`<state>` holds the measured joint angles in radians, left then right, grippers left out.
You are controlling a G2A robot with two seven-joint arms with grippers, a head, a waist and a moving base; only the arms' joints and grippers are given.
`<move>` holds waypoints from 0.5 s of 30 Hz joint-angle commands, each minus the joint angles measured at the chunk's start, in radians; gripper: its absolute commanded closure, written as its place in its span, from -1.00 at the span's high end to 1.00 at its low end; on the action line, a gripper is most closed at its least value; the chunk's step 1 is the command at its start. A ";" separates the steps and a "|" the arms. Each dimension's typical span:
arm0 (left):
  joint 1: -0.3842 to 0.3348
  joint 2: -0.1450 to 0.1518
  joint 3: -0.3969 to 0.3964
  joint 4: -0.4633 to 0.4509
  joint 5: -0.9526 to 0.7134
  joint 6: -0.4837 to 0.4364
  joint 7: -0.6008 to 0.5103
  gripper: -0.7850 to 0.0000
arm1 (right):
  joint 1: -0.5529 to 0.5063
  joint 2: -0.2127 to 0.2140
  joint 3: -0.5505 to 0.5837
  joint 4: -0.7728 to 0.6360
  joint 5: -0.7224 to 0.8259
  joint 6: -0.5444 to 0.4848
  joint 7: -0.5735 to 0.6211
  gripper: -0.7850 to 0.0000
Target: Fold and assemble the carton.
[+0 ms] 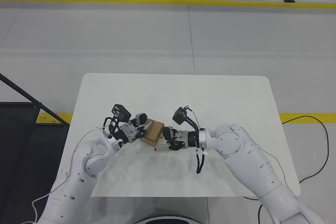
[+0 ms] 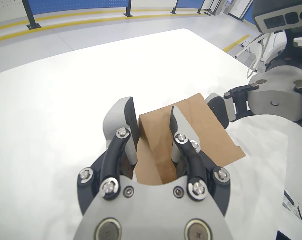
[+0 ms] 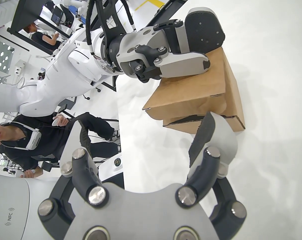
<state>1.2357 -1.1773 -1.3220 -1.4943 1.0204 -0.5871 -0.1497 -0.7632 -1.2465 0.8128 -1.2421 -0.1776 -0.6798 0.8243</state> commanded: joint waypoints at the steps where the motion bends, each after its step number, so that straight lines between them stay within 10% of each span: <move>1: -0.003 0.000 0.003 0.004 -0.004 0.000 -0.008 -0.07 | 0.000 0.000 0.000 0.000 0.000 0.000 0.000 1.00; 15: -0.014 0.000 0.026 0.025 -0.012 0.000 -0.002 -0.10 | -0.039 0.021 0.068 -0.056 0.013 0.097 -0.011 1.00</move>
<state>1.2219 -1.1773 -1.2972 -1.4705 1.0085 -0.5882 -0.1547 -0.7974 -1.2290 0.8693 -1.2860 -0.1716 -0.6310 0.8023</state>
